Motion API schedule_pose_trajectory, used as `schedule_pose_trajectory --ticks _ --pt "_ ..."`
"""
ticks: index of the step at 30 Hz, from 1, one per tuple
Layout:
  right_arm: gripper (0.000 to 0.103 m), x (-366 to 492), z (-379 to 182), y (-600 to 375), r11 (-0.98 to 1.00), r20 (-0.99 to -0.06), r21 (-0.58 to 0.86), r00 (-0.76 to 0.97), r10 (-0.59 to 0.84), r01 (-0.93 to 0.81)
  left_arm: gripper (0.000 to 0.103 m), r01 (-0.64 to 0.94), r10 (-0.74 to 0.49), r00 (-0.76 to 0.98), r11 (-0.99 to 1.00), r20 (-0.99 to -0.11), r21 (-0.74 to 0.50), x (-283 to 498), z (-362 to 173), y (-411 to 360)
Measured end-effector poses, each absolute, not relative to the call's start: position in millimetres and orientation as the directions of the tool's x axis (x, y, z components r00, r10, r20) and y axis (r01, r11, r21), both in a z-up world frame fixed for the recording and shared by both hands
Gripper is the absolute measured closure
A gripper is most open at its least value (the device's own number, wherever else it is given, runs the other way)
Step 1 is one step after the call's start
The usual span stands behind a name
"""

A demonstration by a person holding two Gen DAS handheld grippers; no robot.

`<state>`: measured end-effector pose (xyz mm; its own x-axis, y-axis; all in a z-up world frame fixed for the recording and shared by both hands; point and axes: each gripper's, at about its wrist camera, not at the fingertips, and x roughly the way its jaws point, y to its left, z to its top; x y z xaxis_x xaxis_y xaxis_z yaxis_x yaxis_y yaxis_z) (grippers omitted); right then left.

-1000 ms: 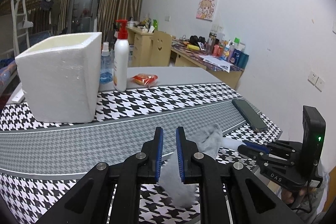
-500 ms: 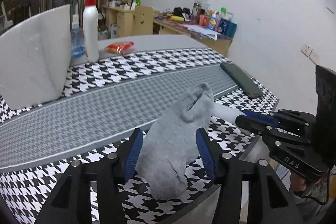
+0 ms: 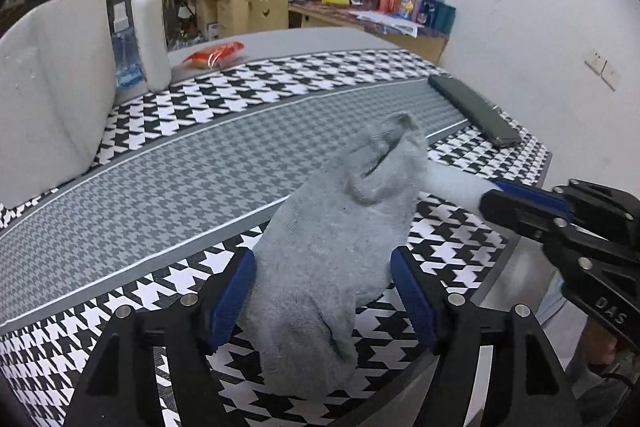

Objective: Organize soft objects
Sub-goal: 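Lift the grey sock with the left tool while the right tool holds the foam block, then carry the sock and foam block over the foam box with both tools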

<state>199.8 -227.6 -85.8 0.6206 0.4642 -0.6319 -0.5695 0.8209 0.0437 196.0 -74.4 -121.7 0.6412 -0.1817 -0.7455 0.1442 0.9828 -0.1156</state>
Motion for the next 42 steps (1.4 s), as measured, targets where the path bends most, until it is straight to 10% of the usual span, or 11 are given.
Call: schedule_pose_trajectory --ticks 4,9,42 --pt "0.089 200.2 -87.8 -230.3 0.826 -0.633 0.056 0.620 0.464 -0.561 0.038 0.145 -0.144 0.646 0.987 -0.750 -0.064 196.9 -124.7 -79.7" --pt "0.089 199.7 -90.7 -232.9 0.832 -0.634 0.073 0.619 0.464 -0.550 0.097 0.173 -0.148 0.654 0.984 -0.742 -0.044 200.8 -124.5 -85.9" --pt "0.089 188.2 -56.1 -216.8 0.823 -0.546 0.090 0.663 0.512 -0.561 0.097 0.076 -0.132 0.819 0.989 -0.558 -0.123 152.1 -46.3 -14.3"
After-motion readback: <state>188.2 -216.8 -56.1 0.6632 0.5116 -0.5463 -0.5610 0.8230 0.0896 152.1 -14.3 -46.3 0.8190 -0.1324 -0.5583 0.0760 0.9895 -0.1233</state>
